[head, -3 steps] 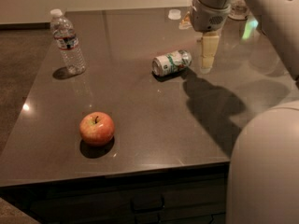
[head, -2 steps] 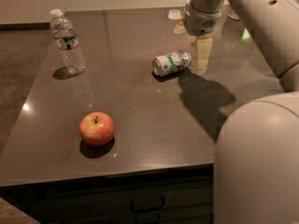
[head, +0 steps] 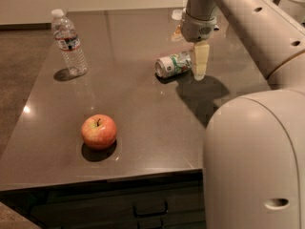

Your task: Place 7up can upright

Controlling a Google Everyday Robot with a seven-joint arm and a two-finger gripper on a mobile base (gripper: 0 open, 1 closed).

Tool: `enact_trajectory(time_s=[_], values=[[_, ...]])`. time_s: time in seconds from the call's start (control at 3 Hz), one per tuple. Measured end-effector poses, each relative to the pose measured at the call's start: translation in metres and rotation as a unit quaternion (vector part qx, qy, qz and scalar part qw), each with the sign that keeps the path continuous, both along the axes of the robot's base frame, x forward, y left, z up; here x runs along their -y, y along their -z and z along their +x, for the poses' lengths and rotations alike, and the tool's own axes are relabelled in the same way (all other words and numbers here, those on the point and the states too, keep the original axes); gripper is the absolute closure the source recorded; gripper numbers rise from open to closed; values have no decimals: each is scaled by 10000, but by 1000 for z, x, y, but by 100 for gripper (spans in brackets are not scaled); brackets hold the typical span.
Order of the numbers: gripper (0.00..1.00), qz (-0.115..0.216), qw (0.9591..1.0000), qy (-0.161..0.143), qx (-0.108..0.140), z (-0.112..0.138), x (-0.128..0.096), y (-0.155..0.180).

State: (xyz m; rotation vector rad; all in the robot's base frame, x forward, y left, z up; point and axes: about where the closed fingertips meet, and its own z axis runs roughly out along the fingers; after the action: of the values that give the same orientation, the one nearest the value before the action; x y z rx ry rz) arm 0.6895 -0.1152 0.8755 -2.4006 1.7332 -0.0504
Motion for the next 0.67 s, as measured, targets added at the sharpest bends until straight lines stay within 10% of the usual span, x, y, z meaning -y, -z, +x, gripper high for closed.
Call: enact_trajectory(time_s=[0.67], values=[[0, -91, 9997, -181, -136, 4, -8, 13]])
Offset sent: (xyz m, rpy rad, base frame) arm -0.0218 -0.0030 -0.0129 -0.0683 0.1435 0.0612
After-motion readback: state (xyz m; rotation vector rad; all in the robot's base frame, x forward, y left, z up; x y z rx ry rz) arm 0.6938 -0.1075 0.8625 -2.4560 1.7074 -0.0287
